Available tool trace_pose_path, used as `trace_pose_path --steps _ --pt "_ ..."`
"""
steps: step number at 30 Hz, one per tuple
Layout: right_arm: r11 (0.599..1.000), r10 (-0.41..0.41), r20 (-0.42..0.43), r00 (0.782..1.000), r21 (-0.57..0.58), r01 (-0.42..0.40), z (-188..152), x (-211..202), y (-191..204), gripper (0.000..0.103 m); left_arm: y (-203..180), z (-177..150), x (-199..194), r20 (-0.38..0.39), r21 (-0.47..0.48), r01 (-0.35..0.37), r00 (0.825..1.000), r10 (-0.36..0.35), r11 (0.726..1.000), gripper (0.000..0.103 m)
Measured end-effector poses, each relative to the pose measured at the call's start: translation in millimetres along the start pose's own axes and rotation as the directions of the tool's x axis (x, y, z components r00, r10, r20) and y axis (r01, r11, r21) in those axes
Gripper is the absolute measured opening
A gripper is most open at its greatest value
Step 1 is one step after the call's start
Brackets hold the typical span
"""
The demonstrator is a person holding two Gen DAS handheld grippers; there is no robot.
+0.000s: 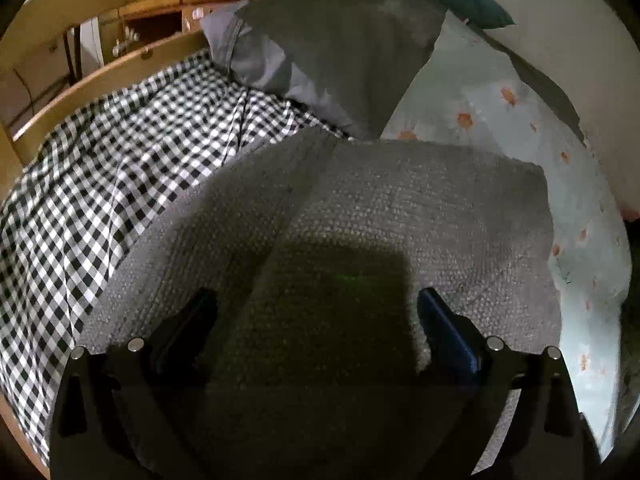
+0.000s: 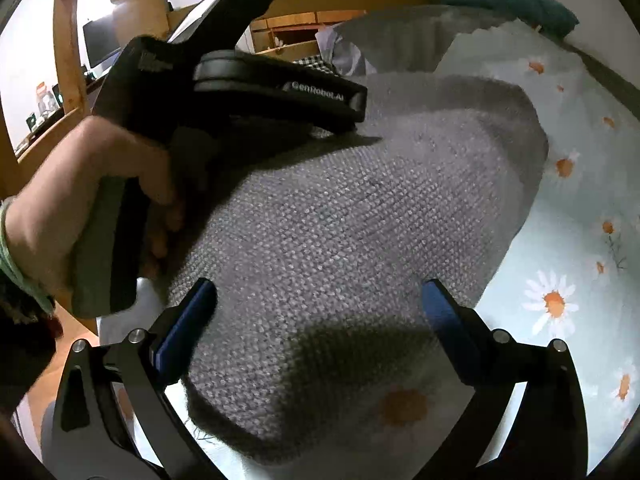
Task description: Fold large clothes
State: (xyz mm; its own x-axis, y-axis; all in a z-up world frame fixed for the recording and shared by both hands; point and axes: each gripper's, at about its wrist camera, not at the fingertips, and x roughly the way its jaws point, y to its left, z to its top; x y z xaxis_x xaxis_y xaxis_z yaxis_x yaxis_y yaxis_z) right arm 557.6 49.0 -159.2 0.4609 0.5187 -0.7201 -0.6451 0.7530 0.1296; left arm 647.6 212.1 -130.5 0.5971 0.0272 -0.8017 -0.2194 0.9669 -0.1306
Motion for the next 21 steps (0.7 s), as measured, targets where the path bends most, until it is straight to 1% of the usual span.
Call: trace_pose_path --steps 1,3,6,7,8,9,10,11,13,14,15,16,17,18,20,21 --pt "1.000 0.002 -0.002 1.000 0.004 -0.002 1 2 -1 0.100 -2 -1 1 0.007 0.007 -0.010 1.000 0.010 1.000 0.099" --pt "1.000 0.008 -0.006 1.000 0.012 -0.008 3 3 -4 0.100 0 5 1 -0.002 0.000 -0.005 1.000 0.005 1.000 0.099" --pt "1.000 0.014 0.036 0.999 0.021 -0.015 6 -8 -3 0.100 1 2 -5 0.004 -0.008 0.011 1.000 -0.011 1.000 0.099" --pt "0.999 0.015 0.053 0.998 0.040 -0.017 1 -20 -4 0.100 0 -3 -15 0.015 -0.012 0.004 1.000 -0.004 1.000 0.098" --pt "0.998 0.019 0.064 0.998 0.061 -0.023 -2 -29 -6 0.100 4 -9 -17 0.036 -0.009 -0.003 0.999 0.004 1.000 0.098" --pt "0.995 0.021 0.051 0.998 0.098 -0.026 -7 -42 -9 0.100 1 -16 -32 0.079 0.004 -0.004 0.997 0.004 1.000 0.098" --pt "0.994 0.010 0.043 0.999 0.112 -0.015 -11 -50 -9 0.100 -3 -22 -45 0.109 0.017 -0.003 0.994 0.001 1.000 0.098" --pt "0.993 -0.029 0.048 0.998 0.118 0.023 -15 -61 -8 0.100 -9 -34 -64 0.155 0.033 -0.009 0.988 0.004 0.999 0.098" --pt "0.982 -0.140 0.081 0.987 0.139 0.128 -25 -90 -6 0.100 -20 -52 -95 0.205 0.049 -0.029 0.979 0.018 0.998 0.098" --pt "0.977 -0.156 0.095 0.983 0.163 0.139 -31 -105 -6 0.100 -27 -65 -113 0.209 0.050 -0.051 0.977 0.039 0.997 0.098" --pt "0.975 -0.147 0.101 0.984 0.183 0.127 -36 -116 -7 0.100 -32 -79 -131 0.215 0.052 -0.062 0.975 0.049 0.997 0.098" --pt "0.972 -0.132 0.100 0.986 0.210 0.109 -43 -130 -7 0.100 -35 -87 -142 0.223 0.053 -0.065 0.974 0.051 0.997 0.098" --pt "0.966 -0.131 0.093 0.987 0.237 0.106 -50 -144 -8 0.100 -40 -102 -161 0.237 0.056 -0.068 0.970 0.053 0.996 0.098" --pt "0.962 -0.135 0.086 0.987 0.249 0.110 -53 -150 -8 0.100 -43 -114 -176 0.238 0.051 -0.071 0.970 0.057 0.996 0.098" --pt "0.954 -0.146 0.048 0.988 0.272 0.128 -68 -169 -4 0.100 -47 -135 -196 0.197 0.036 -0.067 0.979 0.058 0.997 0.098" --pt "0.950 -0.154 0.029 0.988 0.279 0.140 -76 -177 2 0.100 -50 -147 -205 0.163 0.032 -0.066 0.985 0.060 0.997 0.098"
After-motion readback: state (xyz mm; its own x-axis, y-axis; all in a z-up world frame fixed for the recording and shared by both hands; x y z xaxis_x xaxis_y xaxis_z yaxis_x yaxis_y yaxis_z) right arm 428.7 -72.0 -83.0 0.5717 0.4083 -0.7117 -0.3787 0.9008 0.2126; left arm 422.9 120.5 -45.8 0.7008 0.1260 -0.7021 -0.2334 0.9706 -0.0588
